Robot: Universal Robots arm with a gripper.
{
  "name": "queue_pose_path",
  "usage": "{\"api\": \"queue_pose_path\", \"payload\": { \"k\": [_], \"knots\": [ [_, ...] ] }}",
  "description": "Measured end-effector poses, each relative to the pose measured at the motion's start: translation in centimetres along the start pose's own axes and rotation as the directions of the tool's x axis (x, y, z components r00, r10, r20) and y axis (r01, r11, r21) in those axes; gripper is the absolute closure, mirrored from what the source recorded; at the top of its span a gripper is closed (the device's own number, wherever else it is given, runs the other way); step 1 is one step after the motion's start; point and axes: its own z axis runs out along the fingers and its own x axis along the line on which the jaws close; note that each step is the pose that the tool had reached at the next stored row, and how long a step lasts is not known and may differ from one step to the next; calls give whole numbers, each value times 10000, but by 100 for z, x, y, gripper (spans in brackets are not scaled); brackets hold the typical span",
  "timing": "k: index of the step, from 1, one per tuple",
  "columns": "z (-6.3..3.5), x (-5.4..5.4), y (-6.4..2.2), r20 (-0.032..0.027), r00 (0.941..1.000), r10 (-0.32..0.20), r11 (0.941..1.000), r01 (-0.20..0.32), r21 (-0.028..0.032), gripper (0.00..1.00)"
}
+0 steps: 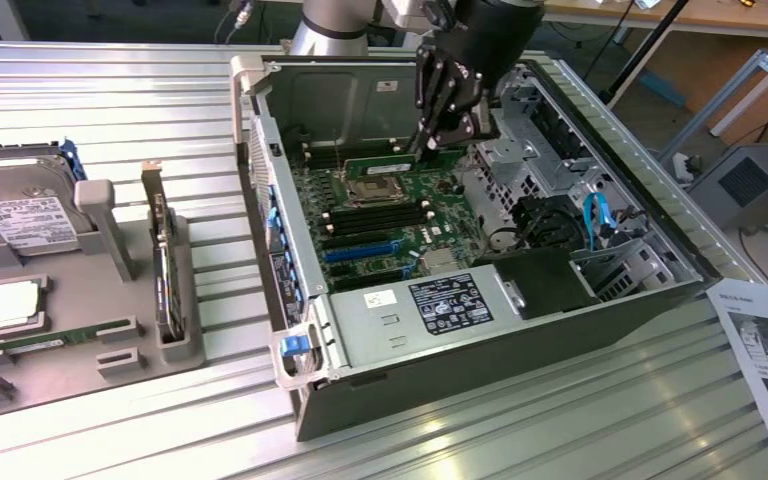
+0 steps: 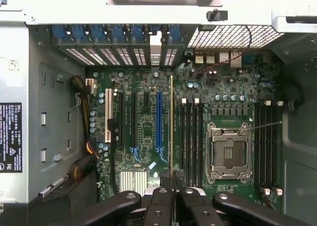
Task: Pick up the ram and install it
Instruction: 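Insert the ram into the slot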
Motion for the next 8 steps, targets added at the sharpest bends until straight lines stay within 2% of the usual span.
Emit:
{"api": "queue_pose_path", "payload": {
  "k": [8],
  "knots": [
    [113, 1, -5, 0, 10000, 0, 10000, 0, 0, 88]
  ]
}}
